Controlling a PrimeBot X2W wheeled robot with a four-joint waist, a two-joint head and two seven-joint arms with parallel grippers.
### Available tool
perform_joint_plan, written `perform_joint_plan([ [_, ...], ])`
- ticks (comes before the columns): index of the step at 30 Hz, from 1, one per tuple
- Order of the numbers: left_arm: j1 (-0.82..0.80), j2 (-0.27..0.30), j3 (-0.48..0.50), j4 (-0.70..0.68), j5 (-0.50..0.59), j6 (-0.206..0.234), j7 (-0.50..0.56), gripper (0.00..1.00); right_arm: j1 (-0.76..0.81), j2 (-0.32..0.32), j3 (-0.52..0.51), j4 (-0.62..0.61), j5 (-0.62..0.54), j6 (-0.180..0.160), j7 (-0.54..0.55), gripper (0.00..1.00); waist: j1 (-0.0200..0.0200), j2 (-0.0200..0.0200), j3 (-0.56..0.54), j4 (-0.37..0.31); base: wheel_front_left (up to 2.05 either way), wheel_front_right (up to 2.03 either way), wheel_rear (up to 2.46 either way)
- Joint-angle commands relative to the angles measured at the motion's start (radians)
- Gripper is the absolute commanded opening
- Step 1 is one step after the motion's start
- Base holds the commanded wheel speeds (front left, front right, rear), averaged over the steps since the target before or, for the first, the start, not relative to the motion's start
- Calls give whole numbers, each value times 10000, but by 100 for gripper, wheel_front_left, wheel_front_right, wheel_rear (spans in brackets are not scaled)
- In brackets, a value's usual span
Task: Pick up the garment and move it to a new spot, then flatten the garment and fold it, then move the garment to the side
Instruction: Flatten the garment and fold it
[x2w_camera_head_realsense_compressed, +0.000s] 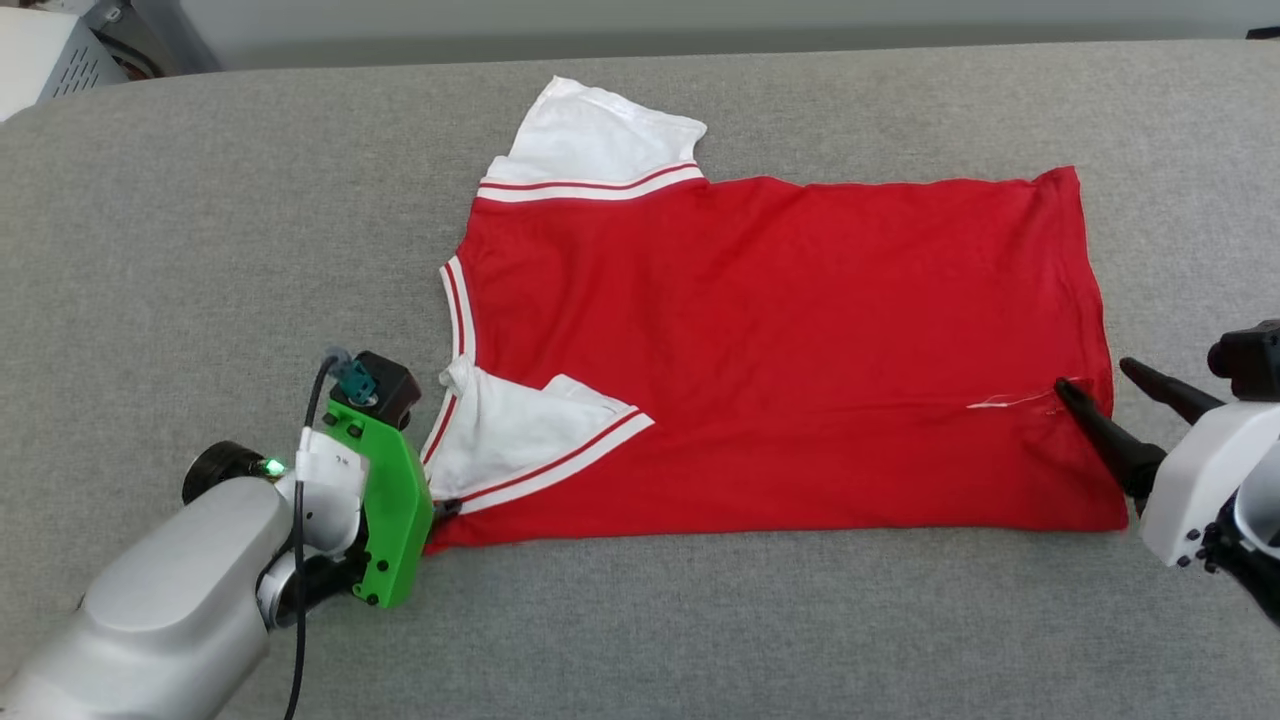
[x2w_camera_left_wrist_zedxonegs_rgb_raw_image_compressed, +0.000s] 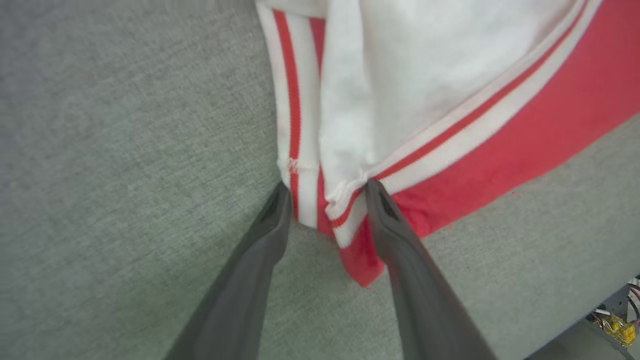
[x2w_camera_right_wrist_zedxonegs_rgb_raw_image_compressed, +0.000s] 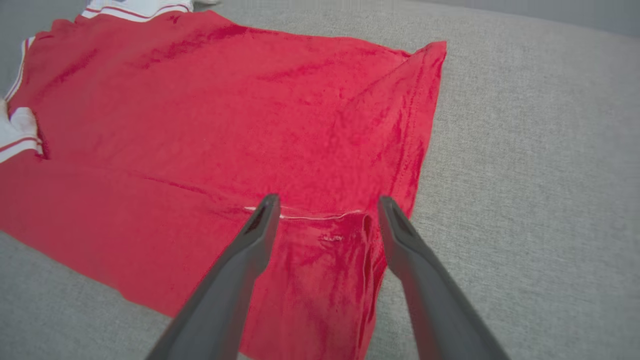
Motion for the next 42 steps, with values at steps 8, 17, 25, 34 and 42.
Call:
perform_joint_plan([
  [8,776,-131,69,-299,403,288,-1308,0,-352,-1079,-591,-979,-60,-6,1173,100,0,-1,-425,178,0,0,0],
  [17,936,375,303,-1758,594,885,-1682,0,482,-1827,-725,-1081,623,-6,4183,100,0,-1,-346,350,0,0,0],
  [25,815,481,306,-2322,797,1150,-1673,0,802,-676,-716,-60,291,-6,4302,100,0,-1,143,527,0,0,0],
  [34,903,430,240,-2132,860,1139,-1883,0,635,266,182,1202,323,-6,3731,95,0,-1,333,521,0,0,0],
  [42,1410,417,283,-1774,469,1044,-2150,0,666,5,166,1258,958,-6,2724,0,0,-1,-490,326,0,0,0],
])
